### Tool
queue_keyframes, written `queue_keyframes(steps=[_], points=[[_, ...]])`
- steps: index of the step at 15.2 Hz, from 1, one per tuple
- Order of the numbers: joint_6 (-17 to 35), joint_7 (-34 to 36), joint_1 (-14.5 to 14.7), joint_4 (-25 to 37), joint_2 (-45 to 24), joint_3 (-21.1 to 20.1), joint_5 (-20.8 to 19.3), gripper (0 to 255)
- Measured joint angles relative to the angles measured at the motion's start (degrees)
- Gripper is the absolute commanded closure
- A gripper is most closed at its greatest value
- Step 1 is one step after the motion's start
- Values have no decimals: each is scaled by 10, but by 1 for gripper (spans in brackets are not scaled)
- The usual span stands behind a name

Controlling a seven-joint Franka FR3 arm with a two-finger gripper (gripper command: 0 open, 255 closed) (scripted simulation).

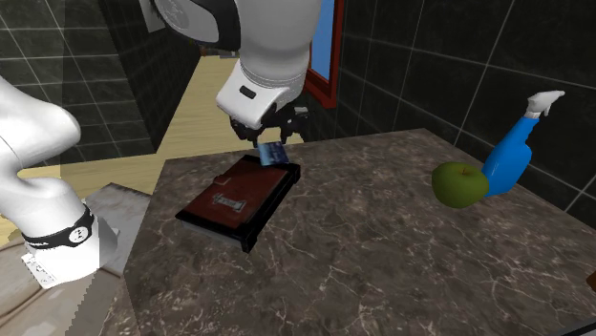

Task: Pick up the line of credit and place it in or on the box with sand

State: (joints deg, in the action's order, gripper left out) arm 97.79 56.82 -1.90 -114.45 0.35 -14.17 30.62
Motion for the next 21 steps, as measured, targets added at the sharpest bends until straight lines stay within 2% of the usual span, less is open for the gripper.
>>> queue_keyframes(steps=[3, 6, 21], points=[[3, -13, 0, -81, 74, 1, 17, 255], [1, -18, 2, -128, 121, 2, 27, 255], [104, -66, 7, -202, 82, -8, 40, 255]])
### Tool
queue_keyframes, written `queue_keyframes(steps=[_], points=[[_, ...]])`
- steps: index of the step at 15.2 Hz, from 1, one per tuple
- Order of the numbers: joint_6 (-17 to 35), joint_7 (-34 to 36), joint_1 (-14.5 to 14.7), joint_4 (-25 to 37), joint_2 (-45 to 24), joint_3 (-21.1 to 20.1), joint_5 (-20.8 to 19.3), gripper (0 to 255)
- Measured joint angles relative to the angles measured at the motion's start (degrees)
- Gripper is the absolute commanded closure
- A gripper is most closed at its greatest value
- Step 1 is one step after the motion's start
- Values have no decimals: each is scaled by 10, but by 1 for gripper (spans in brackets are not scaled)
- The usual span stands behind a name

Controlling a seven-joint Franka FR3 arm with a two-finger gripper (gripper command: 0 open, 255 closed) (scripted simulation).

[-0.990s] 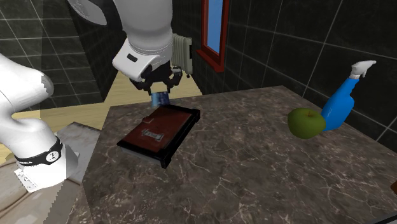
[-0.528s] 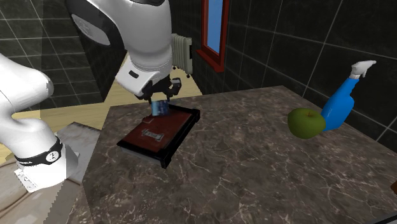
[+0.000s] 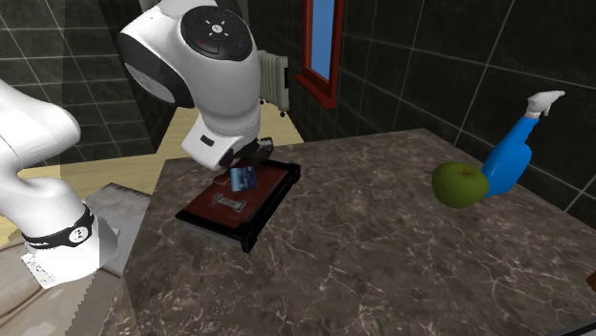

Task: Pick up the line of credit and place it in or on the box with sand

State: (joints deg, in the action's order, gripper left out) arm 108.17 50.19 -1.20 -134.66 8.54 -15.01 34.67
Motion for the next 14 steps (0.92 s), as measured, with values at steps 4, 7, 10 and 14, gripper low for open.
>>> queue_keyframes(steps=[4, 7, 10, 14], points=[[10, -4, 1, -4, -6, -1, 1, 255], [11, -4, 1, -4, -7, -1, 2, 255], [11, -4, 1, -4, -7, -1, 2, 0], [11, -4, 1, -4, -7, -1, 2, 0]])
